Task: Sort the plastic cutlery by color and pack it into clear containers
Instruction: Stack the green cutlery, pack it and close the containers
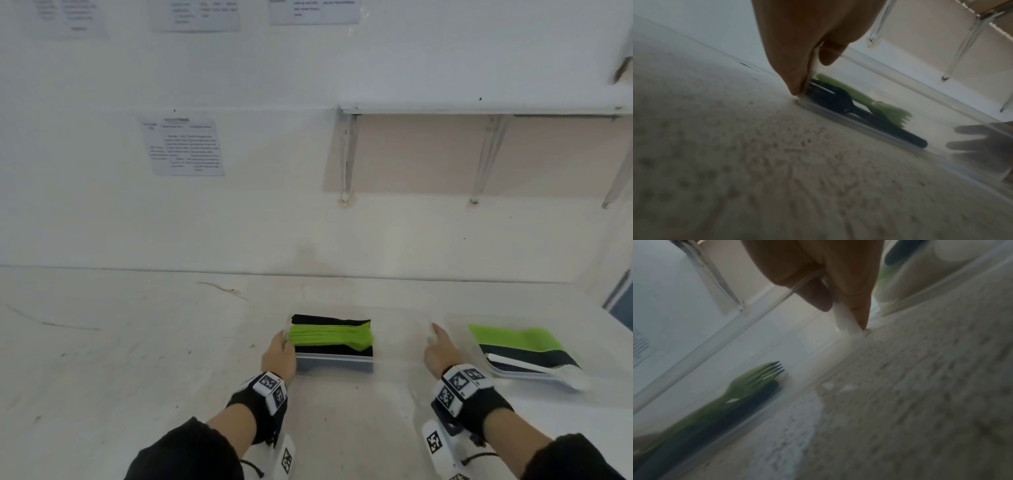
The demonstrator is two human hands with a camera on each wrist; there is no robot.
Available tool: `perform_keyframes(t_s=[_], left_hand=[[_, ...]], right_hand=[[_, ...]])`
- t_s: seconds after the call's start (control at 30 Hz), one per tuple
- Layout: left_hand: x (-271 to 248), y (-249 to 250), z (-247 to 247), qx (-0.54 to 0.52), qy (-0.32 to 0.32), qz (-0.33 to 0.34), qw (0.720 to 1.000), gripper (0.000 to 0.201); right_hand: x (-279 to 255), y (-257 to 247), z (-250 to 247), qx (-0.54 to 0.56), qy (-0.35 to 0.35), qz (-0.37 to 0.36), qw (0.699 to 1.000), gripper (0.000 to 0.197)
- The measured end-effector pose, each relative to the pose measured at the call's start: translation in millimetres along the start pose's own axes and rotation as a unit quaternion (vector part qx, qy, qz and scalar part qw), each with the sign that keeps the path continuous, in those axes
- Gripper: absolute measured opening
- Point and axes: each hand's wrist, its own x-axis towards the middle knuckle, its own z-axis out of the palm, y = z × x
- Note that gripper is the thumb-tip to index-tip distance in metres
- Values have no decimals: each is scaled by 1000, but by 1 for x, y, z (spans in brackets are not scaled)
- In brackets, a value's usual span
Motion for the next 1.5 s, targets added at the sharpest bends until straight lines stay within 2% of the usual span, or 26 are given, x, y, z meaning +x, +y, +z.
perform_keyframes(t_s=[0.2, 0.4, 0.5, 0.63, 0.8, 0.87, 0.93, 1.0, 1.1, 1.33, 1.5], left_hand=[[3, -3, -9, -3, 13, 6, 1000, 39], [5, -6, -11, 9, -9, 27, 1000, 38], [7, -5, -24, 2, -10, 39, 999, 38], [17, -11, -68, -28, 28, 51, 998, 39], [49, -54, -162, -39, 117, 36, 992, 37], [60, -77, -199, -37, 142, 28, 989, 36], [67, -98, -231, -35, 153, 9, 988, 35], [74, -120, -256, -43, 152, -9, 987, 34], [79, -139, -275, -34, 156, -26, 987, 35], [86, -156, -280, -27, 119, -40, 992, 38], [93, -172, -278, -86, 100, -43, 990, 32]], right_hand=[[-3, -6, 7, -22, -12, -1, 1000, 60], [1, -15, 8, -105, -14, -7, 994, 31], [-8, -30, 12, -115, -1, -20, 993, 30], [-34, -64, 32, -83, -1, -61, 995, 35], [-64, -105, 99, -52, -64, -132, 988, 15], [-78, -118, 132, -61, -101, -136, 984, 11], [-90, -126, 166, -60, -134, -130, 980, 16], [-99, -130, 195, -51, -162, -117, 978, 32], [-115, -138, 222, -66, -174, -98, 978, 48], [-136, -138, 242, -81, -164, -62, 981, 53], [-140, -129, 244, -76, -161, -71, 982, 56]])
